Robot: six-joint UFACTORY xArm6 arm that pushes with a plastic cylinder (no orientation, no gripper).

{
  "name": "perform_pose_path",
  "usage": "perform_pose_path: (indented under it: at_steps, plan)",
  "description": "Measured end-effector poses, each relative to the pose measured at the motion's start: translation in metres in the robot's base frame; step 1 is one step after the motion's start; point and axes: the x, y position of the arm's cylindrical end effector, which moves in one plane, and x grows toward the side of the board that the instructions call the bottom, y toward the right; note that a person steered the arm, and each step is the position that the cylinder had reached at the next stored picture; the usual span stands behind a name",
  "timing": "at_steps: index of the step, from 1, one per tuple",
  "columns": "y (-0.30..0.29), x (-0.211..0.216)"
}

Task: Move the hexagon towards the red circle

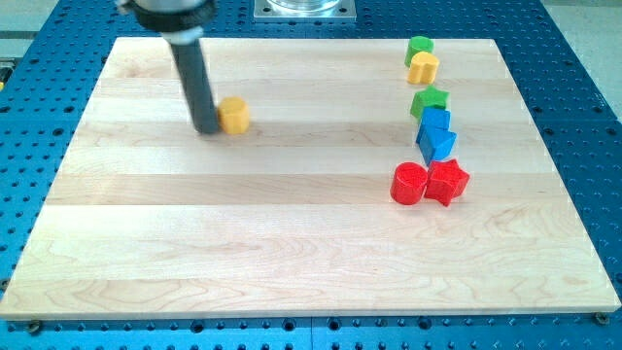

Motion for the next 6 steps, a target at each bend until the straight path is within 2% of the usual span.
perform_pose_path:
  at_steps: [1,2,3,4,5,6]
  plan:
    - [0.054,0.005]
    - [-0.023,-0.003]
    - [-0.030,-0.047]
    - [0.051,-0.047]
    - [0.098,-0.033]
    - [0.113,-0.037]
